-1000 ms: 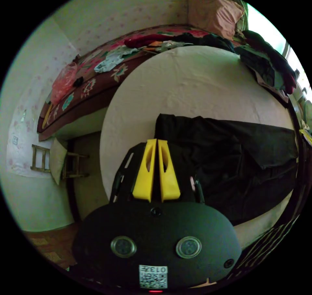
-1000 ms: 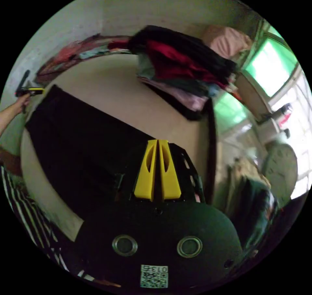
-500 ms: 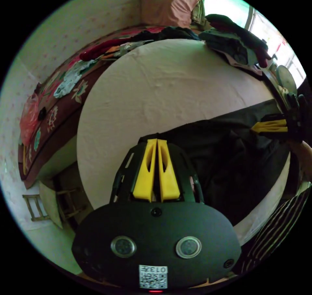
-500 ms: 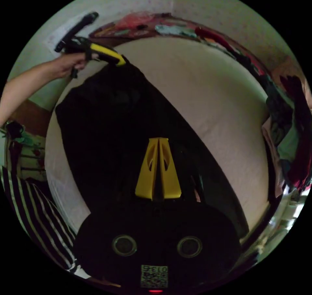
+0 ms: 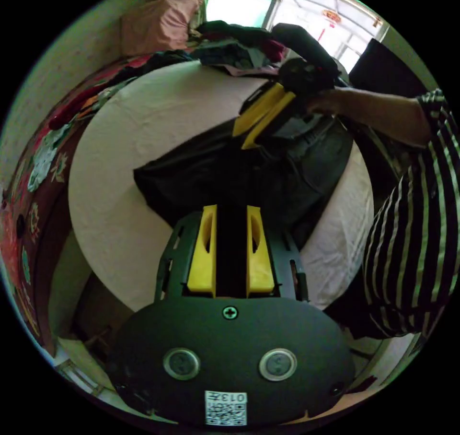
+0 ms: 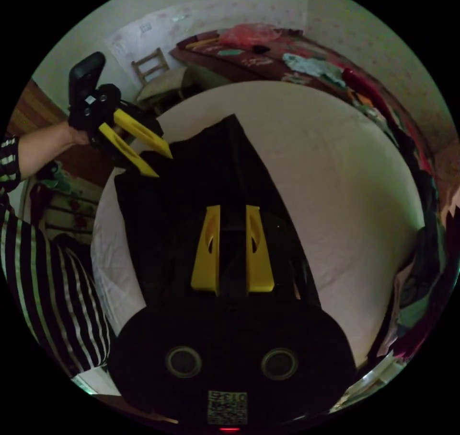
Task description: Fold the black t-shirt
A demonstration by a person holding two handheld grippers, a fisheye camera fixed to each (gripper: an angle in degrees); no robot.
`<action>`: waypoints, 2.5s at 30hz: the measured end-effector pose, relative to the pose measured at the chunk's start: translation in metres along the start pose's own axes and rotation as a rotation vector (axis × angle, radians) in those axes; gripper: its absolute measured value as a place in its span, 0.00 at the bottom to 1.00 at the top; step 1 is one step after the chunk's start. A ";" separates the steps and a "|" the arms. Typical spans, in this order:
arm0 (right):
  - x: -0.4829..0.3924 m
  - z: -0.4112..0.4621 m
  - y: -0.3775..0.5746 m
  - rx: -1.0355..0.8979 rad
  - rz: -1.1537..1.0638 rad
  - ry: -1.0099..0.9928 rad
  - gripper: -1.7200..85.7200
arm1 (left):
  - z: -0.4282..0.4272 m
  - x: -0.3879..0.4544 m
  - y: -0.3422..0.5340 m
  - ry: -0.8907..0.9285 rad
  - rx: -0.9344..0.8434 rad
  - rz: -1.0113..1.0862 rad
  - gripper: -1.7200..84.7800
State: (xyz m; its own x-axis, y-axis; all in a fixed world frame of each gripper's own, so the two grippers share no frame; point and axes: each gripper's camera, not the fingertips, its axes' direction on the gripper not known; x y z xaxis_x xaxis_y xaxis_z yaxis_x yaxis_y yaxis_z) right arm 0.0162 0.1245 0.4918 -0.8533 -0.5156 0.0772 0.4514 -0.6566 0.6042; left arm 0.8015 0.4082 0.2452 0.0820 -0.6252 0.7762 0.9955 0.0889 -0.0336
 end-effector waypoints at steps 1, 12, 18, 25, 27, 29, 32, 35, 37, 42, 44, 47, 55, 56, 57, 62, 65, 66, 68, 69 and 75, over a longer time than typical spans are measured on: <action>-0.002 0.009 -0.007 -0.070 -0.006 -0.004 0.06 | 0.006 0.003 0.001 0.006 -0.029 0.013 0.12; -0.083 -0.060 0.033 0.289 0.252 0.221 0.03 | -0.008 0.029 -0.001 -0.251 0.012 0.183 0.02; -0.143 -0.043 0.037 0.270 0.272 0.105 0.04 | -0.004 0.042 0.001 -0.259 -0.043 0.264 0.02; -0.145 -0.012 0.030 0.087 0.199 -0.092 0.10 | 0.016 0.035 0.014 -0.228 -0.133 0.190 0.02; -0.131 -0.018 0.030 0.119 0.238 -0.026 0.11 | 0.013 0.037 0.015 -0.242 -0.130 0.191 0.03; -0.113 -0.021 0.027 0.154 0.297 0.017 0.11 | 0.011 0.037 0.017 -0.247 -0.135 0.183 0.03; -0.094 -0.009 0.014 0.138 0.300 0.082 0.13 | 0.014 0.037 0.015 -0.252 -0.161 0.184 0.04; -0.084 0.010 0.002 0.091 0.285 0.094 0.11 | 0.012 0.041 0.013 -0.272 -0.137 0.193 0.08; -0.084 0.012 -0.002 0.097 0.259 0.064 0.05 | 0.016 0.042 0.011 -0.276 -0.145 0.205 0.09; -0.105 -0.018 -0.004 0.170 0.101 0.136 0.03 | 0.028 0.044 0.004 -0.289 -0.205 0.261 0.03; -0.113 -0.033 -0.001 0.224 0.033 0.120 0.03 | 0.023 0.041 0.001 -0.261 -0.181 0.262 0.02; -0.105 -0.050 0.003 0.327 0.036 0.113 0.03 | 0.014 0.030 -0.003 -0.219 -0.166 0.250 0.02; 0.032 -0.006 0.033 0.228 0.695 -0.026 0.10 | 0.011 -0.019 -0.020 -0.144 -0.183 0.015 0.02; 0.035 -0.007 0.039 0.240 0.718 -0.025 0.10 | 0.009 -0.021 -0.019 -0.153 -0.173 -0.007 0.02; 0.037 -0.013 0.050 0.276 0.736 -0.001 0.10 | 0.007 -0.021 -0.018 -0.154 -0.163 -0.014 0.02; 0.007 -0.009 0.056 0.225 0.451 0.012 0.10 | -0.017 -0.020 -0.016 -0.186 0.014 -0.064 0.02; -0.008 0.005 0.047 0.187 0.332 0.014 0.11 | -0.019 -0.019 -0.026 -0.148 0.036 -0.051 0.03; -0.007 0.011 0.043 0.172 0.325 0.005 0.11 | -0.018 -0.018 -0.028 -0.136 0.036 -0.040 0.03; -0.002 0.019 0.039 0.168 0.332 -0.041 0.11 | -0.008 -0.013 -0.040 -0.131 -0.008 0.018 0.03; 0.002 0.023 0.036 0.173 0.339 -0.069 0.11 | -0.005 -0.012 -0.043 -0.143 -0.022 0.032 0.03; 0.016 0.027 0.043 0.108 0.386 0.023 0.04 | 0.019 -0.021 -0.055 -0.180 -0.114 0.038 0.02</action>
State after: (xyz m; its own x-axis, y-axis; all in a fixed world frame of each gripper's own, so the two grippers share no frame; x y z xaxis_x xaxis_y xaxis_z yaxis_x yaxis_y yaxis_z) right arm 0.0152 0.1030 0.5411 -0.6198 -0.7262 0.2974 0.7066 -0.3516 0.6140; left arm 0.7438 0.4311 0.2430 0.1198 -0.4733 0.8727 0.9917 0.0153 -0.1278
